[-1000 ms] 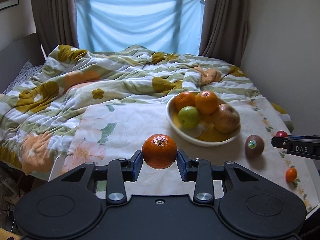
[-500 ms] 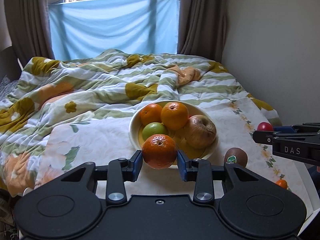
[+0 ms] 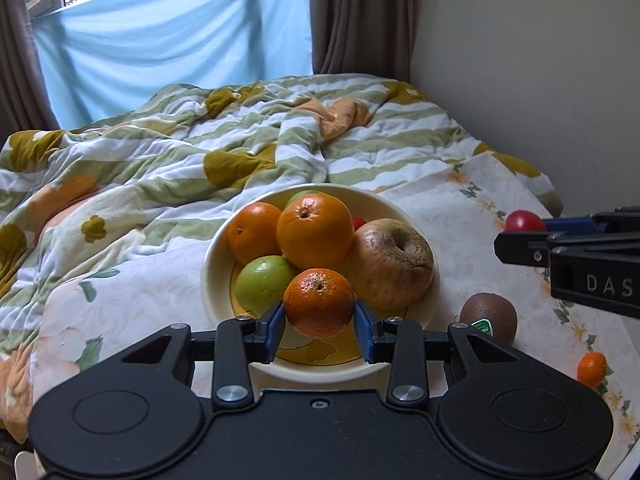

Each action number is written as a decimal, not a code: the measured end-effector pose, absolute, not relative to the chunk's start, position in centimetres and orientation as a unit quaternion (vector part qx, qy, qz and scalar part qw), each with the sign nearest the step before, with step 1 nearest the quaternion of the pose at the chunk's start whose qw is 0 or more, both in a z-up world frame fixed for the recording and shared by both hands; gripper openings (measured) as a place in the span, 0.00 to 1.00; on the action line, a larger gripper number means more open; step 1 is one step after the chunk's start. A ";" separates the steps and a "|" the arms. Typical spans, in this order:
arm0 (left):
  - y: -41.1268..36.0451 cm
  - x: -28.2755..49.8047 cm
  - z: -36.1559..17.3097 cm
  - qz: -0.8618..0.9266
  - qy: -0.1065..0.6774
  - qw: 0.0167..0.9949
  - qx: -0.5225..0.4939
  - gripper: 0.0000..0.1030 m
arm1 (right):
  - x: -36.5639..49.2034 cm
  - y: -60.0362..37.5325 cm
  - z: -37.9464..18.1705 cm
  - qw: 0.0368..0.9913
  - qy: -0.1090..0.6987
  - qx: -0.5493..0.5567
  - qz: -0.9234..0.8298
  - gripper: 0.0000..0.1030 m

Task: Organize fruits
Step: 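Place the tangerine in the plate with the left tool while the right tool carries the tomato, then lower the red tomato into the plate and open the right tool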

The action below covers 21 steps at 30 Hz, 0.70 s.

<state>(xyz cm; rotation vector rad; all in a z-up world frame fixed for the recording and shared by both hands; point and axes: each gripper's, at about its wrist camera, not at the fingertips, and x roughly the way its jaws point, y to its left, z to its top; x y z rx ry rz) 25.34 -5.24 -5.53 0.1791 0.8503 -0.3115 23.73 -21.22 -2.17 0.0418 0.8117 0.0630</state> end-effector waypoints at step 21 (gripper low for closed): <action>-2.3 24.2 -5.4 -0.141 0.401 0.900 0.102 0.90 | 26.0 -18.7 -2.8 0.913 0.405 0.011 0.057 0.46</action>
